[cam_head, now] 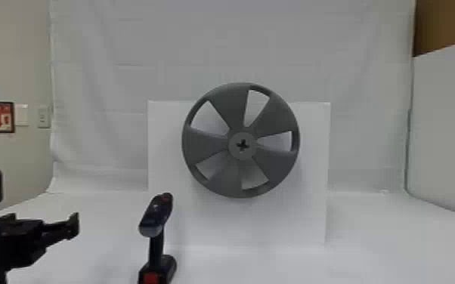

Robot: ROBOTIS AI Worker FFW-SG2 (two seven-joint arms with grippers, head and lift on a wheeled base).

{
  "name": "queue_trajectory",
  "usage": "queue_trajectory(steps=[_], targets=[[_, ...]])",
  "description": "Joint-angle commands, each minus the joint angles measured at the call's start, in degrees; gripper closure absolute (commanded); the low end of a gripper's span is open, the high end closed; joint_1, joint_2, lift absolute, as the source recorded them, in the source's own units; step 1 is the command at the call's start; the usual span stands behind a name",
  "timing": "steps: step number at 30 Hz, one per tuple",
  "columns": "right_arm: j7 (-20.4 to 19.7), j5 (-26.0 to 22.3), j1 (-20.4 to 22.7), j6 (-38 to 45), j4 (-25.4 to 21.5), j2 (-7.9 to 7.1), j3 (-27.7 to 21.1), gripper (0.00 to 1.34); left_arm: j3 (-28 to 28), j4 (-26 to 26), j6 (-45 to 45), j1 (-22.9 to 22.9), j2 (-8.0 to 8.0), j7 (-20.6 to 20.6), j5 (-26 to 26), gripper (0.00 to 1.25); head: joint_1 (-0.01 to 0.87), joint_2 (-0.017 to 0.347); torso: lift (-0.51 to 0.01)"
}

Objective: Grasp the drill and bring into the middle of wheel

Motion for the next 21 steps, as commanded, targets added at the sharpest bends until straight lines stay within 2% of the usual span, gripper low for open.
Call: queue_trajectory(steps=[1, 21], targets=[[0.0, 0.0, 0.0, 0.0, 0.0, 0.12, 0.0, 0.09, 0.0, -0.1, 0.0, -0.1, 0.0, 0.0, 0.0, 0.0, 0.054, 0.031, -0.403], [0.0, -0.1, 0.0, 0.0, 0.0, 0.03, 0.0, 0.09, -0.4, -0.1, 0.0, -0.2, 0.0, 0.0, 0.1, 0.0, 0.054, 0.031, -0.403]])
